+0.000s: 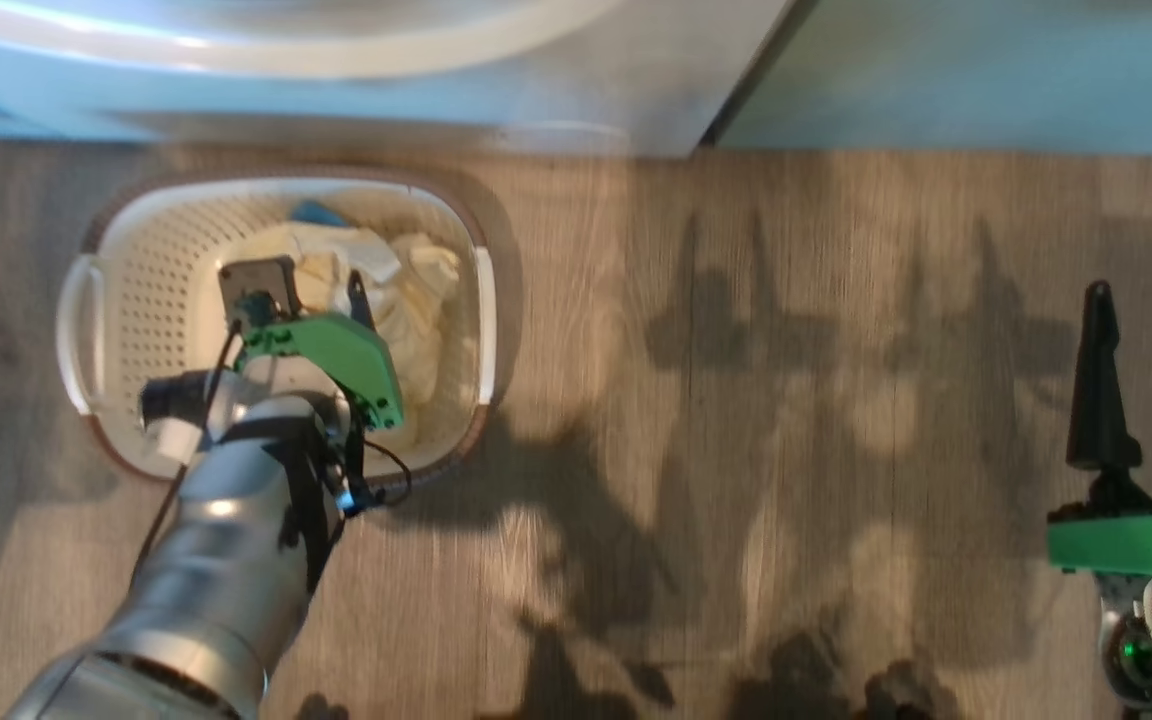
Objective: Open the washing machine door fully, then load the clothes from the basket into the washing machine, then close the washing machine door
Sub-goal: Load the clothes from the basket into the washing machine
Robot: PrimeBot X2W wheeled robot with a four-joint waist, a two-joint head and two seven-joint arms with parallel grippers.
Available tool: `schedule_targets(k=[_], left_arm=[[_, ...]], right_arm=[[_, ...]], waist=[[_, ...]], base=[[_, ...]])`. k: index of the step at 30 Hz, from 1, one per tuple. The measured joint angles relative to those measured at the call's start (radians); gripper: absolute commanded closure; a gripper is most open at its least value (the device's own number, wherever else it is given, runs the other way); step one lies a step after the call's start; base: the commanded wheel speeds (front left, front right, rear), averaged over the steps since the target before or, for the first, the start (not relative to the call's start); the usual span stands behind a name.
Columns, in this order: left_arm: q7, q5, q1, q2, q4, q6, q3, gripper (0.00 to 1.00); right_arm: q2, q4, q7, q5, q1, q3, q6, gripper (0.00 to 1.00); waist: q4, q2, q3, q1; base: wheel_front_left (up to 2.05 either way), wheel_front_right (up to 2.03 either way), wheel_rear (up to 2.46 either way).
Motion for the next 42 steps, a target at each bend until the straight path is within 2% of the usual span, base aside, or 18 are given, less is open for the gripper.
schedule_targets(k=[10, 27, 28, 29, 30, 31, 32, 42], left_arm=[[0.002, -0.028, -0.125, 0.009, 0.087, -0.029, 0.027, 0.0], [0.211, -0.043, -0.212, 0.043, 0.115, -0.041, 0.005, 0.0], [0.227, -0.042, -0.215, 0.046, 0.115, -0.042, 0.0, 0.03], [0.235, -0.042, -0.216, 0.049, 0.115, -0.041, -0.004, 0.38], [0.238, -0.041, -0.217, 0.051, 0.115, -0.04, -0.005, 0.63], [0.246, -0.041, -0.219, 0.053, 0.115, -0.04, -0.005, 0.85], [0.252, -0.041, -0.221, 0.053, 0.116, -0.038, -0.006, 1.0], [0.274, -0.041, -0.221, 0.061, 0.118, -0.033, -0.022, 1.0]], right_arm=[[0.0, -0.007, 0.0, 0.012, -0.068, 0.014, 0.0, 0.0], [-0.005, -0.014, 0.0, 0.053, -0.121, 0.034, 0.0, 0.0], [-0.005, -0.013, 0.0, 0.055, -0.127, 0.038, 0.0, 0.0], [-0.005, -0.012, 0.0, 0.06, -0.134, 0.041, 0.0, 0.0], [-0.005, -0.012, 0.0, 0.064, -0.139, 0.042, 0.0, 0.0], [-0.005, -0.012, 0.0, 0.065, -0.143, 0.043, 0.0, 0.0], [-0.005, -0.011, 0.0, 0.07, -0.146, 0.043, 0.0, 0.0], [-0.005, -0.003, 0.0, 0.079, -0.15, 0.042, 0.0, 0.0]], waist=[[-0.014, 0.0, 0.135, -0.0002], [-0.059, 0.0, 0.303, -0.0003], [-0.062, 0.0, 0.308, -0.0003], [-0.065, 0.0, 0.312, -0.0003], [-0.068, 0.0, 0.316, -0.0003], [-0.071, 0.0, 0.32, -0.0003], [-0.073, 0.0, 0.323, -0.0003], [-0.072, 0.0, 0.32, -0.0003]], base=[[0.0, 0.0, 0.0], [0.0, 0.0, 0.0], [0.0, 0.0, 0.0], [0.0, 0.0, 0.0], [0.0, 0.0, 0.0], [0.0, 0.0, 0.0], [0.0, 0.0, 0.0], [0.0, 0.0, 0.0]])
